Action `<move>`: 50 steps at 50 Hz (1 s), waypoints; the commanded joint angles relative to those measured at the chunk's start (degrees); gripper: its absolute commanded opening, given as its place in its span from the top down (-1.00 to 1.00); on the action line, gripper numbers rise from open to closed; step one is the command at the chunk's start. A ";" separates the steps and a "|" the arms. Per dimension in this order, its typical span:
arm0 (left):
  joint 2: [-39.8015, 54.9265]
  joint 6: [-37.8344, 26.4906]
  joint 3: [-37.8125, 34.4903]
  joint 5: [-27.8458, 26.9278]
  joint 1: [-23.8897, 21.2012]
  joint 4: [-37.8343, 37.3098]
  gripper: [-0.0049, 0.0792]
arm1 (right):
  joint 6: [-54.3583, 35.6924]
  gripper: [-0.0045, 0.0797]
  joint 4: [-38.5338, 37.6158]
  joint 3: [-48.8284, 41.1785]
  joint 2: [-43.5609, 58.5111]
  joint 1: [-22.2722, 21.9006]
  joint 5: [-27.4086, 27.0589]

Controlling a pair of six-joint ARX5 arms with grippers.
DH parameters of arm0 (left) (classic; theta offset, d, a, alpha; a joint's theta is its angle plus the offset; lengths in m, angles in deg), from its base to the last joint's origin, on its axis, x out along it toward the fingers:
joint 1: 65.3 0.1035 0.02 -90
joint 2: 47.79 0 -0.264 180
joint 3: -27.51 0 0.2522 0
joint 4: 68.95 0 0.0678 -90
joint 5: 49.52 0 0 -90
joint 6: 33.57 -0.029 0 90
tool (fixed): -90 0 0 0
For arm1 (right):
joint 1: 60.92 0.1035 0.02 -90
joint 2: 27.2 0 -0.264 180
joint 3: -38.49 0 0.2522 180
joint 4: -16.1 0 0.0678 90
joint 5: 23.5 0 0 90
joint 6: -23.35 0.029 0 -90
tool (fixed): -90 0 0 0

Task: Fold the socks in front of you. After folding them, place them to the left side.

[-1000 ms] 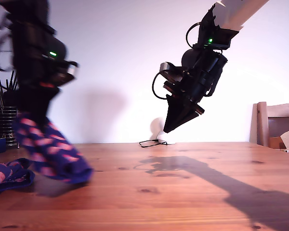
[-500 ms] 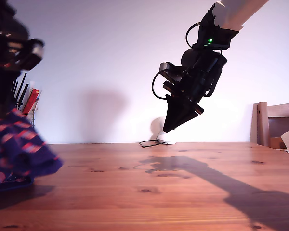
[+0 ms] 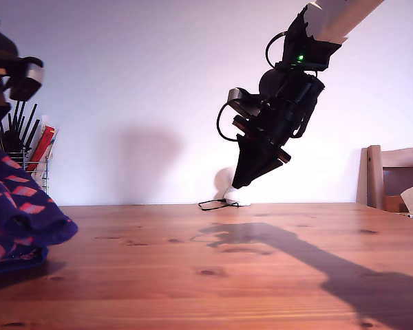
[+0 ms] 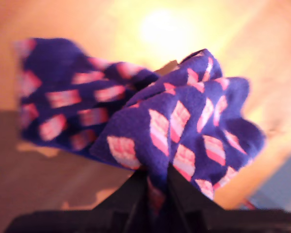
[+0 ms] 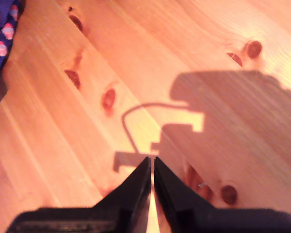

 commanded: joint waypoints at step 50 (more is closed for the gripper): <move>12.74 -6.64 -0.68 3.72 3.30 13.44 0.68 | -0.17 0.92 1.11 0.09 -1.25 1.40 0.79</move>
